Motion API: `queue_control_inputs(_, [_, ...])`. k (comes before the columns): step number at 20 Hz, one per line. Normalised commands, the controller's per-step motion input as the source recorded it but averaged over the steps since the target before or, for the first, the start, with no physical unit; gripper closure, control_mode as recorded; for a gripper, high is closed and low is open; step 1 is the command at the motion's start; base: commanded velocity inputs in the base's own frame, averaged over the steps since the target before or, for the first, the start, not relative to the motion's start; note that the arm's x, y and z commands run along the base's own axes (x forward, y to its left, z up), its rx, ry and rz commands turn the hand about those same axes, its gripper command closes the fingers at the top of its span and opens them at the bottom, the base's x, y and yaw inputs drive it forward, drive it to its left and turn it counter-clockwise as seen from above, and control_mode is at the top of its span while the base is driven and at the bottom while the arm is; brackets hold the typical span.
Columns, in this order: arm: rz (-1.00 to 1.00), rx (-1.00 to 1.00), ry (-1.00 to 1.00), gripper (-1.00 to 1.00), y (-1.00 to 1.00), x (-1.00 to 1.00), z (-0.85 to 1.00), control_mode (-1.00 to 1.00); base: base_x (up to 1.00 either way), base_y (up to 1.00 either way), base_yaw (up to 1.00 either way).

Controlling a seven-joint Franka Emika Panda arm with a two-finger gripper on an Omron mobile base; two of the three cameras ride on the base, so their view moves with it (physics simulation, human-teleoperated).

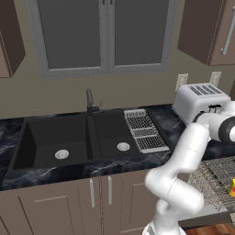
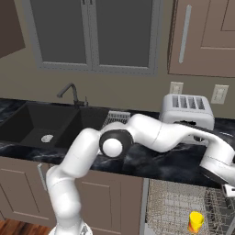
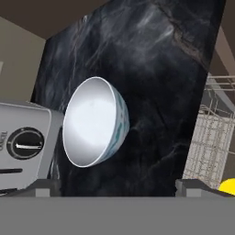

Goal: Pick up the cup and bowl from the counter, place them in the dishwasher, and close the dishwasher door.

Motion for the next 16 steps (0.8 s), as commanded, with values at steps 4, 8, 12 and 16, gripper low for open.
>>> queue_control_inputs(4, [0.0, 0.0, 0.0, -1.0, -0.16, 0.4, 0.0, -1.0, 0.0, 0.0, 0.0])
queue_control_inputs(8, [0.0, 0.0, 0.0, -1.0, -0.19, 0.27, 0.0, -1.0, 0.0, 0.0, 0.0])
queue_control_inputs(12, [0.0, 0.0, 0.0, -1.0, -0.19, 0.14, -0.03, -1.0, 0.0, 0.0, 0.0])
queue_control_inputs(16, [0.0, 0.0, 0.0, -1.0, -0.22, 0.08, -0.1, -1.0, 0.0, 0.0, 0.0])
